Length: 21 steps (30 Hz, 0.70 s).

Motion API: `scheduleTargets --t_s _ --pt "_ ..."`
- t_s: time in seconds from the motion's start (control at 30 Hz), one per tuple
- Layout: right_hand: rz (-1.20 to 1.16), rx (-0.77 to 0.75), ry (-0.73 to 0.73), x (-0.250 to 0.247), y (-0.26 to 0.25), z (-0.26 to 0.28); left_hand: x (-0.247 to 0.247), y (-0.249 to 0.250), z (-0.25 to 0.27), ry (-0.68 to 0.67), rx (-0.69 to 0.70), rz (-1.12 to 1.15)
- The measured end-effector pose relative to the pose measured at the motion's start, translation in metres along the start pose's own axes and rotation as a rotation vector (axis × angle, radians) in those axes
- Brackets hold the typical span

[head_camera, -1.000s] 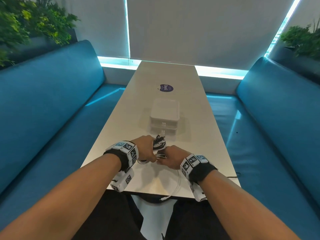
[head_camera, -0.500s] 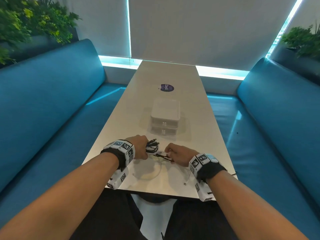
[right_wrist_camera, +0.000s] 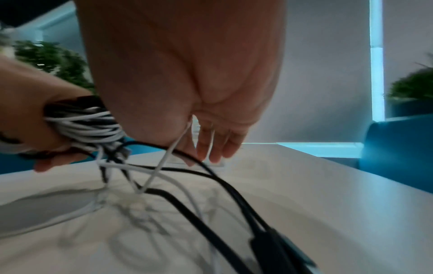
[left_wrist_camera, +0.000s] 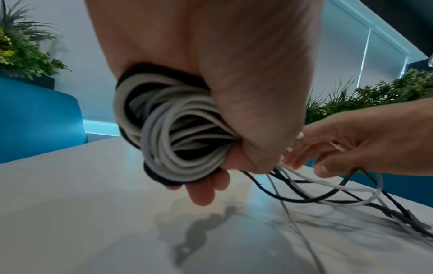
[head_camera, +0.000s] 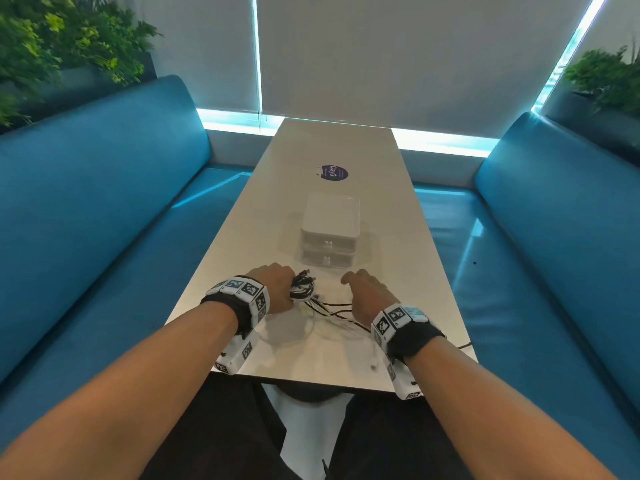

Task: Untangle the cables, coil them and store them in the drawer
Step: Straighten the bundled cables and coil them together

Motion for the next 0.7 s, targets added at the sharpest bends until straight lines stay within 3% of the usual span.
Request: scheduleTargets --t_s 0.17,0.27,0.47,0.7 --pt "0.137 -0.243 0.042 -0.001 -0.032 -0.002 -0.003 0.01 -0.001 -0.014 0.014 0.11" --pt "0.137 -0.303 -0.019 0.004 -0.039 0.001 -0.007 0.009 -0.001 0.016 -0.005 0.11" --pt "-0.01 -0.162 -0.121 0.01 -0.027 -0.001 -0.011 0.008 -0.001 0.112 -0.022 0.073" --pt "-0.24 -0.096 0.067 0.003 -0.015 -0.009 -0.021 0.011 -0.003 0.113 0.046 0.321"
Point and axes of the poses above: each hand's wrist, its own z-axis away from the middle knuckle, its own x-axis out of the palm, y = z × x, the point moved 4 cm from there along -z, towards the middle knuckle, and after that the axes turned 12 degrees about -z, right-handed, at the moved point
